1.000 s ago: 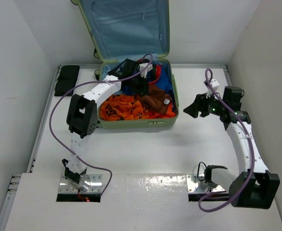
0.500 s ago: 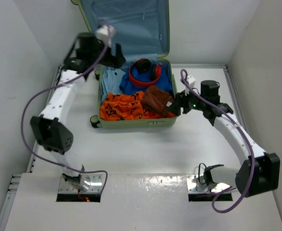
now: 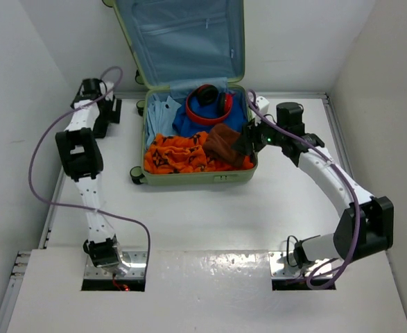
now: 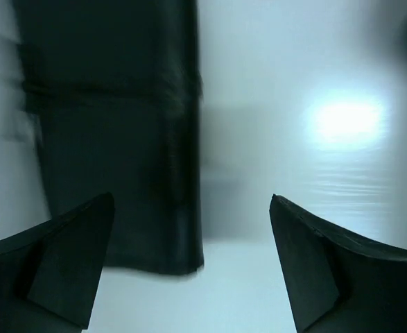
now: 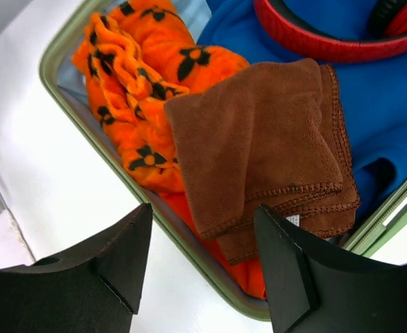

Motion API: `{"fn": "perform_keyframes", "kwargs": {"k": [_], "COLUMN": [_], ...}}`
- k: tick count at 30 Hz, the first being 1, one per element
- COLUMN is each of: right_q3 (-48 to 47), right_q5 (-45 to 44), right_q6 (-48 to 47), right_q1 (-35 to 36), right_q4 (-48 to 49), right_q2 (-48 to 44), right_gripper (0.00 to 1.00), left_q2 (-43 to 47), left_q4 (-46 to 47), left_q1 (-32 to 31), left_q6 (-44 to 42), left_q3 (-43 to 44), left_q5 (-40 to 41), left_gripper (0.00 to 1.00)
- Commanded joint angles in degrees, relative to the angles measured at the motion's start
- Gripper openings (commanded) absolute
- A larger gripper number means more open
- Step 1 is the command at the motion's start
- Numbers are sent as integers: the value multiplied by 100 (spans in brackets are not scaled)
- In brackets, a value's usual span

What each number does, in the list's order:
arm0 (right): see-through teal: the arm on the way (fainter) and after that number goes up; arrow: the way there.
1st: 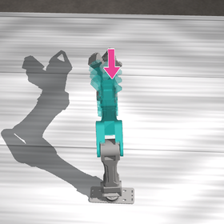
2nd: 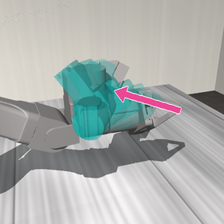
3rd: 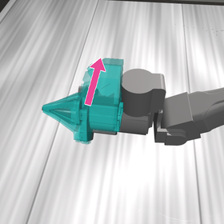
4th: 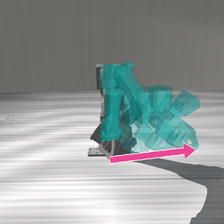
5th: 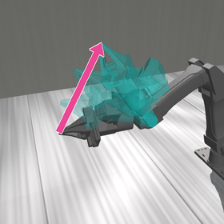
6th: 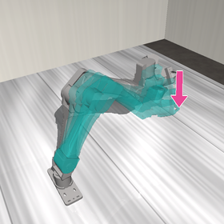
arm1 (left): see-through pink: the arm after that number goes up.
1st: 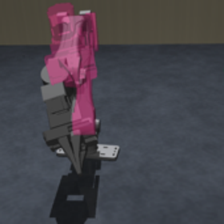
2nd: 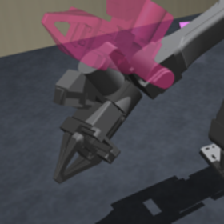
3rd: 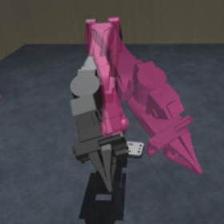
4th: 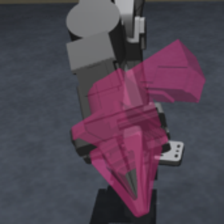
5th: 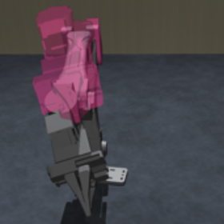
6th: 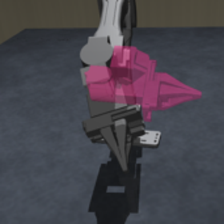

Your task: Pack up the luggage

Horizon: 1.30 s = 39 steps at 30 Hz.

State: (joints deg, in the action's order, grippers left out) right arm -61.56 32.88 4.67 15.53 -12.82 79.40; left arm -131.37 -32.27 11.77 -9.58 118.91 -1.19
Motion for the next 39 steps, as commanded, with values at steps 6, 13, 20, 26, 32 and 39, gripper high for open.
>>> {"fn": "perform_keyframes", "kwargs": {"k": [6, 13, 20, 26, 32, 39], "right_q3": [-181, -286, -365, -409, -374, -41], "right_q5": [-107, -72, -63, -71, -71, -107], "right_q6": [-414, -405, -379, -352, -335, 52], "right_q1": [47, 55, 55, 64, 73, -305], "right_q4": [-116, -168, -247, -326, -458, -476], "right_q2": [190, 226, 190, 112, -125, -609], "right_gripper": [60, 60, 60, 60, 58, 58], "left_q2": [-1004, -1207, -1417, -1470, -558, 1911], "left_q4": [-561, -499, -570, -921, -921, -895], "left_q1": [-254, -71, 159, 344, 344, -165], "left_q6": [-941, -615, -369, -307, -176, 1133], "left_q3": [975, 976, 976, 1029, 240, -842], "left_q5": [1391, 1150, 989, 464, -606, -1393], "left_gripper": [96, 82, 79, 21, 0, 0]}}
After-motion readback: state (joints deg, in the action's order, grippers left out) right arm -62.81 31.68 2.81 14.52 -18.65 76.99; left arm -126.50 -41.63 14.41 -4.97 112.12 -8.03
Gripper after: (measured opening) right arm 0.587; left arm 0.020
